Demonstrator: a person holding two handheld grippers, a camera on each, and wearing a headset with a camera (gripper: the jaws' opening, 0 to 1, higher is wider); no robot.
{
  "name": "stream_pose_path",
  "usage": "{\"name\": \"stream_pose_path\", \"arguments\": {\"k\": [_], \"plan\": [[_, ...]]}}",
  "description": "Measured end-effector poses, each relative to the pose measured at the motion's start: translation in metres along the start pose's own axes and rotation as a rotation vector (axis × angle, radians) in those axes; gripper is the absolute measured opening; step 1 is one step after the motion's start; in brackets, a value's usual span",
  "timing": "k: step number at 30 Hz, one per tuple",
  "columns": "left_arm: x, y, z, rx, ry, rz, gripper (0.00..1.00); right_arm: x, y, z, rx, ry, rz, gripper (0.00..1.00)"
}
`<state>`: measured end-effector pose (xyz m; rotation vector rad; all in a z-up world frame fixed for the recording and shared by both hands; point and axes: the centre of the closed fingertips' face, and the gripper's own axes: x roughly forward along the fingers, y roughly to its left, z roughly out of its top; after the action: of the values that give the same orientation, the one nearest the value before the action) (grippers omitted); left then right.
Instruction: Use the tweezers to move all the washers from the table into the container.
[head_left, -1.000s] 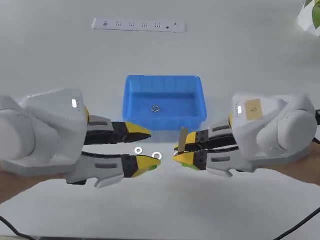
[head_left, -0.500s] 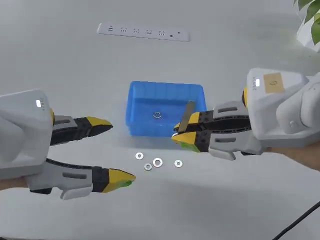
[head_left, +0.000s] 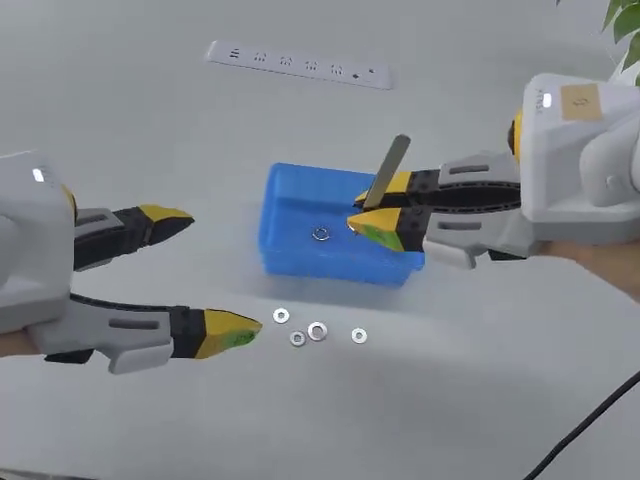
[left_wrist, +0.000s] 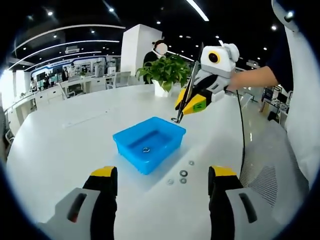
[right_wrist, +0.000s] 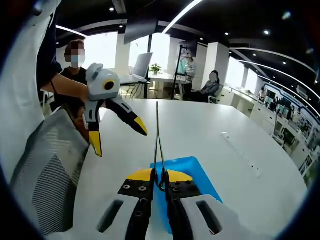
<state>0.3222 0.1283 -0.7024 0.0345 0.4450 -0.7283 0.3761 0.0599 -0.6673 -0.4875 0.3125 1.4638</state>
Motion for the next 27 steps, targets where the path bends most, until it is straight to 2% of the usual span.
{"name": "stream_pose_path", "arguments": {"k": [5, 9, 14, 15, 23, 27], "plan": [[0.003, 0.006, 0.002, -0.032, -0.016, 0.011, 0.8, 0.013, -0.016, -0.008, -0.007, 0.021, -0.014, 0.09], [0.006, 0.006, 0.006, -0.073, -0.046, 0.008, 0.8, 0.027, -0.029, -0.023, 0.001, 0.051, -0.018, 0.09], [0.006, 0.008, 0.003, -0.105, -0.047, 0.003, 0.76, 0.042, -0.039, -0.043, 0.033, 0.081, -0.02, 0.09], [0.005, 0.008, 0.003, -0.126, -0.057, -0.002, 0.76, 0.045, -0.04, -0.047, 0.036, 0.088, -0.02, 0.09], [0.004, 0.012, -0.006, -0.133, -0.03, 0.014, 0.75, 0.061, -0.043, -0.066, 0.064, 0.113, -0.005, 0.09], [0.005, 0.009, -0.006, -0.147, -0.037, 0.004, 0.75, 0.067, -0.043, -0.075, 0.067, 0.127, 0.0, 0.09]]}}
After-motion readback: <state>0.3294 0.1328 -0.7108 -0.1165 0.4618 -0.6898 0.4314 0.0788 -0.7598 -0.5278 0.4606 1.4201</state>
